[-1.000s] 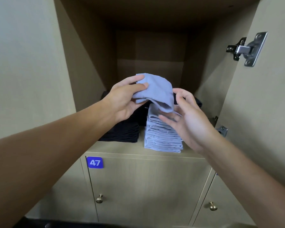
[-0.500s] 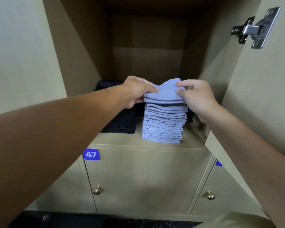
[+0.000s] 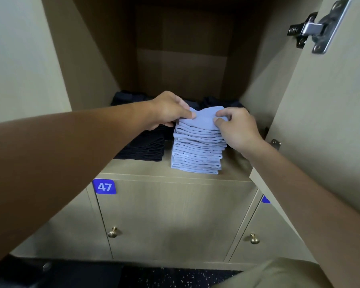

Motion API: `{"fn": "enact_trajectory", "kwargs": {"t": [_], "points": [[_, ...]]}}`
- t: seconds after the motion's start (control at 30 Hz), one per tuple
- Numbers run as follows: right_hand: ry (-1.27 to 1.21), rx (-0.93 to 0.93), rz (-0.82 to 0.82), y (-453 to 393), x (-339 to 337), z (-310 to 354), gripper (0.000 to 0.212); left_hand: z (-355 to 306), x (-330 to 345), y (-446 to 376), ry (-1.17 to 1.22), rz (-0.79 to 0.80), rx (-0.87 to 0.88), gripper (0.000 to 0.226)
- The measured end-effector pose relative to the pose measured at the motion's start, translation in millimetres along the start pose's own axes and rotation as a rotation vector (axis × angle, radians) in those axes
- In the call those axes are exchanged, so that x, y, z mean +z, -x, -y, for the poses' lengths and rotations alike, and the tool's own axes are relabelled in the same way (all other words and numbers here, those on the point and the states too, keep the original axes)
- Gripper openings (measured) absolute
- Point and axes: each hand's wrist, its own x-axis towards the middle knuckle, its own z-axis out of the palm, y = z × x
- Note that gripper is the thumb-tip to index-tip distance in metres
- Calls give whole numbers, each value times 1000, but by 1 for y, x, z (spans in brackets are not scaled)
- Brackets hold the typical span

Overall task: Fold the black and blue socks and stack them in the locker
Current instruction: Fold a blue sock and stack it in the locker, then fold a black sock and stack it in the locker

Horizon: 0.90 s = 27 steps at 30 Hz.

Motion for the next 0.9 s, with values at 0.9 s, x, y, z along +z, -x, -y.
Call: {"fn": "enact_trajectory", "kwargs": {"t": [0.9], "points": [[204,-311,21,52,11,46,23,25,-49,78,-381,-104,201,16]]}}
